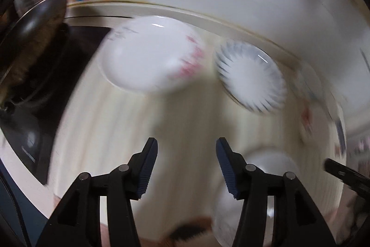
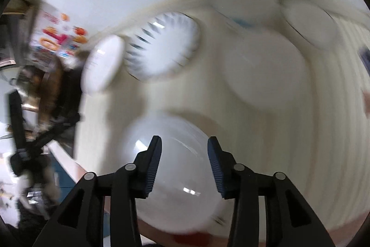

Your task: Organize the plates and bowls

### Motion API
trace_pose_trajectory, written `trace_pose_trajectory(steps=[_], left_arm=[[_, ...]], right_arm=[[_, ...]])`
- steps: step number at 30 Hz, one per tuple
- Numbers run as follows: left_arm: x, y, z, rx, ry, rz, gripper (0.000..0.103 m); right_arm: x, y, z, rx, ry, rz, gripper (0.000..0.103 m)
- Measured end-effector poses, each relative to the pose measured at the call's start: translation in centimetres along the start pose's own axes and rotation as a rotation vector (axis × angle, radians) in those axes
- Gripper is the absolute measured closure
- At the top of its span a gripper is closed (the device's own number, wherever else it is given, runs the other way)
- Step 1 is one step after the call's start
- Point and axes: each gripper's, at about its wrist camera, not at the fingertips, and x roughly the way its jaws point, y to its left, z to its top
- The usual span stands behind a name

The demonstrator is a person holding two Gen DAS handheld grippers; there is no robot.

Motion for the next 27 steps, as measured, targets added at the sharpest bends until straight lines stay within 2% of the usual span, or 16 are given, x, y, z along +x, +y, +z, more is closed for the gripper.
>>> trace_pose_trajectory(steps=[3, 5, 8, 13, 17, 20, 21, 22, 26, 27], left_arm=[[2.3, 3.7, 3.2, -0.091, -0.003, 0.046, 0.053], [3.5, 5.4, 4.2, -0.13, -0.003, 0.065, 0.053], [5.9, 7.8, 6.4, -0.193, -0.001, 0.101, 0.053], [8.4, 10.4, 8.6, -0.244, 0.004, 0.142, 0.053], [9.8, 11.7, 9.6, -0.258, 0.012, 0.152, 0.053], [10.7, 12.3, 10.0, -0.261, 0.005, 0.146, 0.054], [10.9, 12.3, 10.1, -0.262, 0.002, 0.139, 0.062], [11.2, 12.5, 10.2, -0.263, 0.0, 0.144, 0.064], [11.3, 13.6, 10.5, -0.295, -0.02, 0.154, 0.078], [11.3, 13.8, 10.5, -0.302, -0.024, 0.15, 0.079]], right_arm=[[2.9, 5.0, 5.0, -0.068, -0.009, 0.079, 0.057], [5.2, 7.8, 7.7, -0.107, -0.015, 0.099, 0.057], [11.0, 11.8, 12.6, -0.13, 0.029, 0.137, 0.057], [18.9, 14.7, 18.0, -0.151, 0.056, 0.097, 0.057], [23.0, 15.6, 20.1, -0.164, 0.077, 0.089, 0.06], [25.1, 16.0, 21.2, -0.18, 0.076, 0.089, 0.071], [25.7, 16.1, 21.4, -0.179, 0.081, 0.092, 0.078], [26.3, 16.2, 21.7, -0.177, 0.085, 0.101, 0.082], [27.6, 16.0, 22.2, -0.181, 0.077, 0.101, 0.086], [27.7, 16.1, 22.2, -0.187, 0.074, 0.101, 0.086]])
